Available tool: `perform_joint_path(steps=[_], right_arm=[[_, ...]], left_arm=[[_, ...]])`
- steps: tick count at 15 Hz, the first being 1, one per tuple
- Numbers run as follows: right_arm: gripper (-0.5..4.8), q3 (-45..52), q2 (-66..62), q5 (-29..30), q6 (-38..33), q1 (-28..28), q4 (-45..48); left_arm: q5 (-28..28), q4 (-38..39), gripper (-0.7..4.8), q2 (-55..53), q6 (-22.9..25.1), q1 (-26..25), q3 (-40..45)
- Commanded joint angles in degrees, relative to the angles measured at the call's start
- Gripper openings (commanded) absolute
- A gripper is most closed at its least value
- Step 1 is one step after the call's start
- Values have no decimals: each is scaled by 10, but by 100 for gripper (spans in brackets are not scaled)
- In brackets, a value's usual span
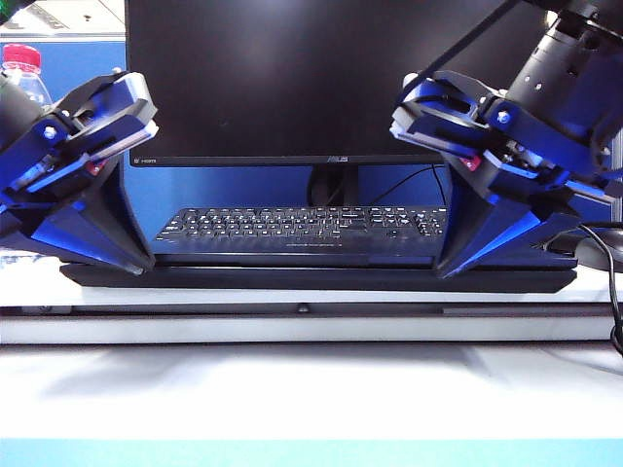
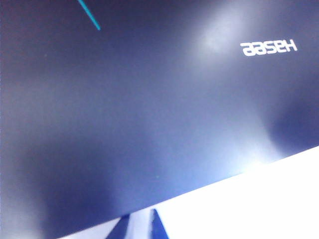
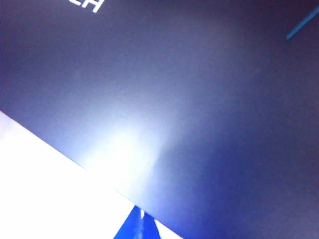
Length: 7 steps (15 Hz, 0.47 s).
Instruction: Open the lid of the black laptop.
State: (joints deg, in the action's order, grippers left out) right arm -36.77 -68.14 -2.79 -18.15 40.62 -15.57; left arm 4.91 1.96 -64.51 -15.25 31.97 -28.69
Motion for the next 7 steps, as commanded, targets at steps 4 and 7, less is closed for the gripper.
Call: perform_joint_path(steps=[4, 7], right_arm=[[-1, -5, 2, -19, 2, -3, 56], [-1, -6, 2, -30, 2, -3, 62]], left_arm=[[-8, -69, 53, 1, -2, -2, -5], [-8, -85, 53, 2, -2, -2, -5]])
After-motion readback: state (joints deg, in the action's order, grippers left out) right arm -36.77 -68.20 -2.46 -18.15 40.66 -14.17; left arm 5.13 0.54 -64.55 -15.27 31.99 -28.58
